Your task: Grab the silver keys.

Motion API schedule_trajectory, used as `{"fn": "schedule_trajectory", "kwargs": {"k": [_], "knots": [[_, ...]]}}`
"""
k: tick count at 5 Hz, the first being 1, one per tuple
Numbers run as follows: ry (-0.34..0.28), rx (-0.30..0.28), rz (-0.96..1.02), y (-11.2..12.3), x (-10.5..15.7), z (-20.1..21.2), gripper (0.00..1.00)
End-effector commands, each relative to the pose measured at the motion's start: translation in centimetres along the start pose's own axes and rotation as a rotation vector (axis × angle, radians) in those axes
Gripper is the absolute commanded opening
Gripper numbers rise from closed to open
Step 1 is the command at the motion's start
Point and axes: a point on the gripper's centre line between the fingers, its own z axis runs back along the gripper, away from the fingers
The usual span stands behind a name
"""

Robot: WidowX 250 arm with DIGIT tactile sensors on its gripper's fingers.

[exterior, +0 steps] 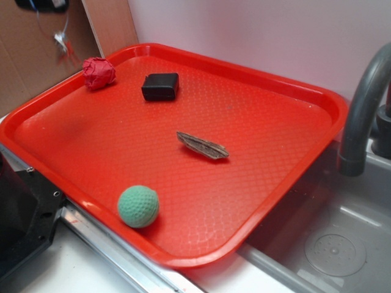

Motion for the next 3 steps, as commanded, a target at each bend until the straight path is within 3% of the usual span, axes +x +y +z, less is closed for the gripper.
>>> {"fn": "schedule_trajectory", "kwargs": {"k": [1,3], "knots": [[-0.034,-0.013,-0.135,-1.99,0.03,2.5,0.0],[-0.036,0.001,-0.138,-2.71,-0.37,1.6,0.0]]}}
